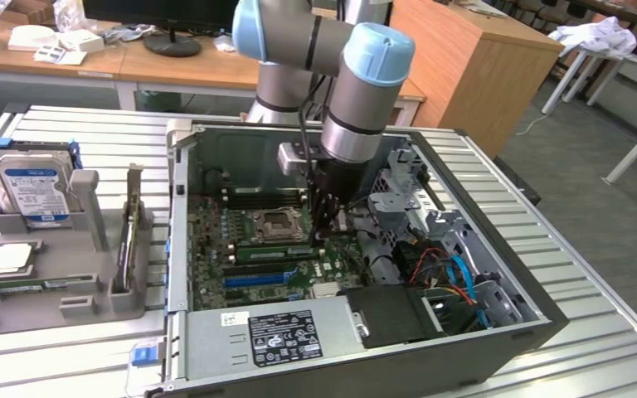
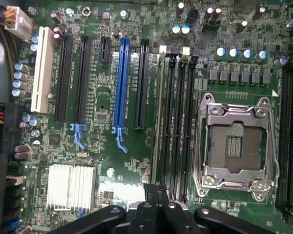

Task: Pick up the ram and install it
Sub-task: 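Press down the ram until it locks into place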

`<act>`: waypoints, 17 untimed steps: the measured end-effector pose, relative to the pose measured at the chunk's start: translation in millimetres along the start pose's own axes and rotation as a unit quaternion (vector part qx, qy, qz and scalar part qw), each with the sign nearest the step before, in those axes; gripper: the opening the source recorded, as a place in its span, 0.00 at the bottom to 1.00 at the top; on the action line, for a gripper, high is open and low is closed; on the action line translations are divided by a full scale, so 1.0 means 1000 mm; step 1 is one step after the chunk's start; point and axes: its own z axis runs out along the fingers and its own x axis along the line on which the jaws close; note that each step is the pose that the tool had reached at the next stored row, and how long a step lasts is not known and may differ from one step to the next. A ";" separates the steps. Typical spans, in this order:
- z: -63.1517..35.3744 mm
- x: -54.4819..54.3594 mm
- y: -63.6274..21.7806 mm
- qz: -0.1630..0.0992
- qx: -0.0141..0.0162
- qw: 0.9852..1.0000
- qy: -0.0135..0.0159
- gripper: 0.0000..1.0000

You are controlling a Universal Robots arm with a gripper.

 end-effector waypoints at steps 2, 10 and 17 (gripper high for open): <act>0.0031 0.000 -0.0001 0.000 0.000 1.000 0.001 0.11; -0.0133 0.000 0.0109 0.000 0.004 1.000 0.000 0.11; -0.0117 -0.001 0.0427 0.000 0.007 1.000 0.002 0.11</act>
